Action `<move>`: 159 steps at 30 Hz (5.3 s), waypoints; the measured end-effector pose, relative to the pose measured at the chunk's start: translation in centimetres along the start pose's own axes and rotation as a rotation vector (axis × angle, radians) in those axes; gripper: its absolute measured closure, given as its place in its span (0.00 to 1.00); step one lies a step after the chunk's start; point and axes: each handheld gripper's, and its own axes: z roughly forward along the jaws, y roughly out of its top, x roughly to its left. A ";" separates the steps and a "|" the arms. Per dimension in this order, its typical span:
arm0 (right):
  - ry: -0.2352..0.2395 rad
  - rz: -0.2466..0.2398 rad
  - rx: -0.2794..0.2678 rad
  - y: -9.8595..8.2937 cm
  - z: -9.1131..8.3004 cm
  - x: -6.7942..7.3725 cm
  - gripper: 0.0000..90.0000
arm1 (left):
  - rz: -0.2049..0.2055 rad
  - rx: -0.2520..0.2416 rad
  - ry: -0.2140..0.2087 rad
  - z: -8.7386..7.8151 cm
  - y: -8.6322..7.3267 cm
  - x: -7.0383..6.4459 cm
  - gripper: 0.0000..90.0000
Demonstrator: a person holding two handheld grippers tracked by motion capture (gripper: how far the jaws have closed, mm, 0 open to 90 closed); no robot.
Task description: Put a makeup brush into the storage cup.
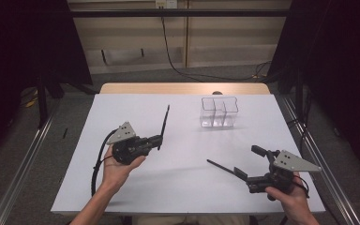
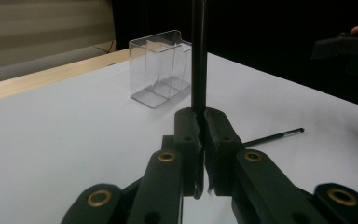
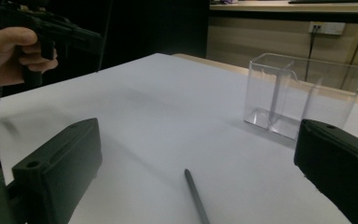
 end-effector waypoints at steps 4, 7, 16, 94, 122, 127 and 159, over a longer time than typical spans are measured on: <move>0.029 -0.008 -0.006 0.7 0.6 0.2 0.02 | 0.010 -0.009 -0.019 0.3 0.2 -0.6 0.94; 0.054 0.006 -0.012 1.1 1.4 0.4 0.02 | 0.022 -0.005 -0.035 0.5 0.2 -0.9 0.94; 0.116 0.017 -0.019 2.1 3.9 1.1 0.02 | 0.023 0.009 -0.060 1.3 0.0 -1.5 0.94; 0.288 0.083 -0.019 6.5 9.9 1.3 0.93 | 0.087 0.016 -0.170 7.2 0.6 -5.8 0.94; 0.268 0.079 0.006 6.9 9.6 1.1 0.94 | 0.017 0.013 -0.139 7.2 0.4 -5.0 0.63; 0.257 0.082 0.005 7.0 9.4 1.0 0.94 | 0.026 0.026 -0.050 6.6 0.9 -4.5 0.27; 0.213 0.051 0.011 6.9 8.8 0.2 0.94 | 0.004 -0.025 0.134 0.7 -0.7 -1.0 0.03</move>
